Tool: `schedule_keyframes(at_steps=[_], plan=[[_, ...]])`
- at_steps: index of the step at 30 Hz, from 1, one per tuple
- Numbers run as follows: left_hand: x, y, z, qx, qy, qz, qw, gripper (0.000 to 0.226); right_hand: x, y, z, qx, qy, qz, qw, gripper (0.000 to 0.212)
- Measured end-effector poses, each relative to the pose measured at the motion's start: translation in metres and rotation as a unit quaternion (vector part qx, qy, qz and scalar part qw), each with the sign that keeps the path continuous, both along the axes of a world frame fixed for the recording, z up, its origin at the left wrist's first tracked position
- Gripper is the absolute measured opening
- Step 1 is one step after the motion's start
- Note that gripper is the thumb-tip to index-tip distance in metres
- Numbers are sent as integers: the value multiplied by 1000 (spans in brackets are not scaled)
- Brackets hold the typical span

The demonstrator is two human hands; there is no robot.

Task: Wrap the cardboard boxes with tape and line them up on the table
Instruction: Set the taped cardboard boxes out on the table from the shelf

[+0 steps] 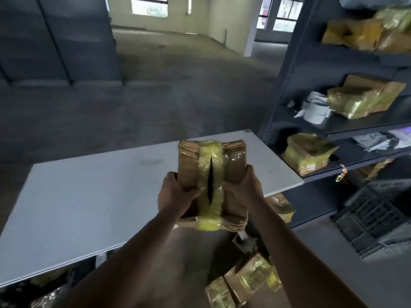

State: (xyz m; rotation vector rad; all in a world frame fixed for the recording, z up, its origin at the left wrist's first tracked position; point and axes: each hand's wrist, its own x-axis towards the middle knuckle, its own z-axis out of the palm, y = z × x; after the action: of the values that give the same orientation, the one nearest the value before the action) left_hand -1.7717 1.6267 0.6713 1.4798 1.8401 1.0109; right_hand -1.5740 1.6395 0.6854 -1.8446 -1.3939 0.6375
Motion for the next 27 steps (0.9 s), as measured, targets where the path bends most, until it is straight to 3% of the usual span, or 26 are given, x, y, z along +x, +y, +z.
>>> schedule_keyframes(at_steps=[4,11,14,22,25,27], plan=[[-103,39,-7,-10,-3,38,999,74,-100,56,2,-7,12,75,997,76],[-277,97,-19,-61,11,110,992,65,-287,131,-12,-74,47,146,985,61],[-335,113,-25,-75,21,124,989,60,-347,150,-21,-92,49,161,981,65],[-461,140,-46,-132,-70,201,968,51,-473,191,-50,-120,50,196,972,46],[-493,154,-48,-125,-43,183,974,35,-504,201,-52,-108,73,234,964,28],[-506,161,-51,-124,-28,169,977,37,-518,203,-55,-138,80,259,952,38]])
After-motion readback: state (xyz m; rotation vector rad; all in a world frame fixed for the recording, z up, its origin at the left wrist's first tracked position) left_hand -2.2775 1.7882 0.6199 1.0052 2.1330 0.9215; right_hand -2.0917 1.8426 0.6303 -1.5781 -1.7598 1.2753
